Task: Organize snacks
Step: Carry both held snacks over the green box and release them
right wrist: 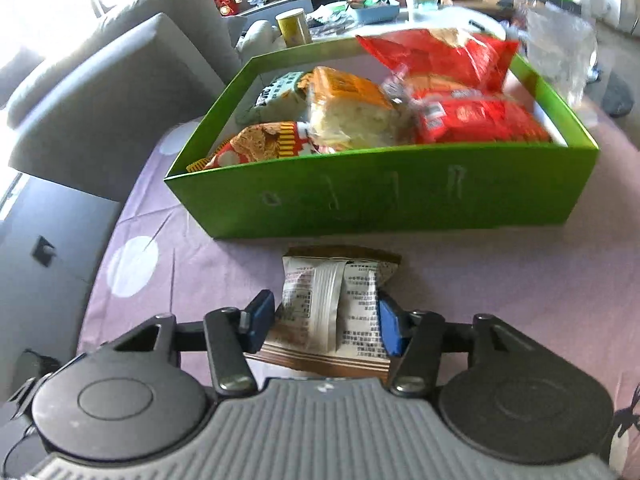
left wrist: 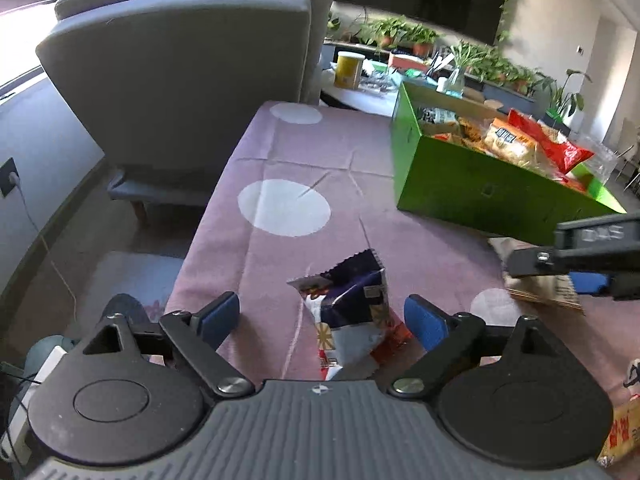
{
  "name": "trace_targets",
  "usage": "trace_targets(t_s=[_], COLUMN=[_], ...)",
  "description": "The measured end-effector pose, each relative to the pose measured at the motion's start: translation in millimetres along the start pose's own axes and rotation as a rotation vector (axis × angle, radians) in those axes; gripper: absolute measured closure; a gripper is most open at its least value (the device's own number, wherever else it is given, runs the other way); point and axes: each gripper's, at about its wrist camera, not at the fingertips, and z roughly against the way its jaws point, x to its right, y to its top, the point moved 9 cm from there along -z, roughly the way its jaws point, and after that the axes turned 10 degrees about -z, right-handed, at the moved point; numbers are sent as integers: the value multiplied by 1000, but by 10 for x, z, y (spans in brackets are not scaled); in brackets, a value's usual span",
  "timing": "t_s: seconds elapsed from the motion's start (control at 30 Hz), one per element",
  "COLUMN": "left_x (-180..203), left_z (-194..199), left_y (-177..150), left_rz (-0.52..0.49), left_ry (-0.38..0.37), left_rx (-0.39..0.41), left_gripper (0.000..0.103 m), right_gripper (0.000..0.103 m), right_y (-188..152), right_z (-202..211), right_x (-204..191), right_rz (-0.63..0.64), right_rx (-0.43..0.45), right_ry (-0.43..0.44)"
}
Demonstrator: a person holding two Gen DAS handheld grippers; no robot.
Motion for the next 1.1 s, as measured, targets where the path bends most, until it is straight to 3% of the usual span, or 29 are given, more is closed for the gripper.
trace_targets(t_s=[0.1,0.13,0.17,0.23,0.33,1.1], left_x=[92,124,152,203,247,743], left_z=[-48,-60,-70,-69,-33,400], left_y=[14,17,24,45,79,780], left_rz=[-36,-56,-89,-130,-101,-176], left_ry=[10,24,51,64,-6,-94], left_rx=[-4,-1,5,19,19,163], left_gripper=[17,24,40,53,65,65], right_gripper=[29,29,29,29,29,29], right_y=[-6,-6,-4,-8,3,475], right_z=[124,161,193,288,336,810], right_x=[84,86,82,68,75,540], right_rz=[-8,0,10,19,7,-72], right_rx=[5,13,23,39,48,213], right_ry=[44,56,66,85,124,257])
